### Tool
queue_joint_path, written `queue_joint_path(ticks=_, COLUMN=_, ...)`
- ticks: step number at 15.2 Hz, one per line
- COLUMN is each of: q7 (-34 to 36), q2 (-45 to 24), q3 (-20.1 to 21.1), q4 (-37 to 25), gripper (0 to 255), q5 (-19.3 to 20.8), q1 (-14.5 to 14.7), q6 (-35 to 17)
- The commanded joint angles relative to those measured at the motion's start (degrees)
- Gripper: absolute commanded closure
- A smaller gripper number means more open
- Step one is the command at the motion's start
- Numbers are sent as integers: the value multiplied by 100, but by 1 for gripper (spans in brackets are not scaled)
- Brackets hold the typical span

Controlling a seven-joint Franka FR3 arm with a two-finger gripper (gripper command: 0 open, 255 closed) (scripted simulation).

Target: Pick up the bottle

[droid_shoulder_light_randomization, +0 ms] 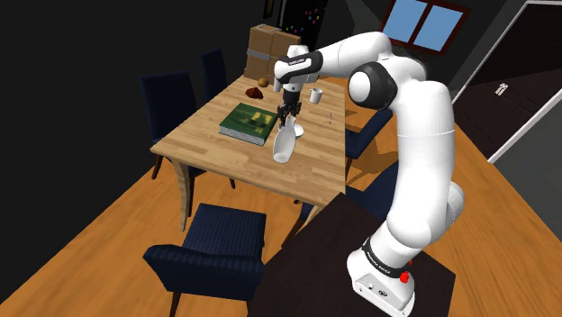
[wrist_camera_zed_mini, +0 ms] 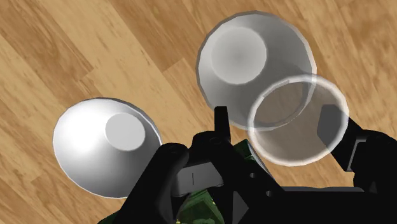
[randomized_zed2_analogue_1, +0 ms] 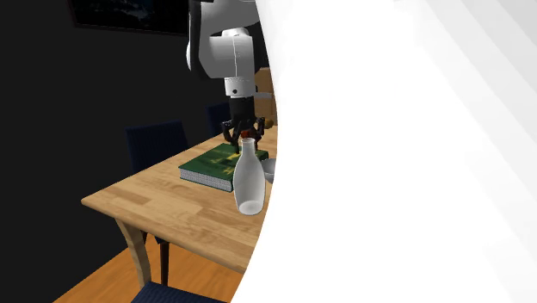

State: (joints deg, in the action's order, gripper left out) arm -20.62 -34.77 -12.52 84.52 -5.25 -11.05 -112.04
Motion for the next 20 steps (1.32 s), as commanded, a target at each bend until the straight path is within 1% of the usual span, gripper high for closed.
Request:
queue_joint_path(ticks=1, q7=0, q2=-14, q3=1, q4=-9, gripper=255, q5=-2, q1=-2, q6=-7)
queue_joint_path(ticks=9, q7=-5, q2=3, q3=-1, q4=17, gripper=255, q5=-1, q1=-3, q6=-17)
queue_joint_path(ticks=20, q7=15, q2=288, q3=-40, q4=-393, gripper=255, q5=61, q1=3, q6=673)
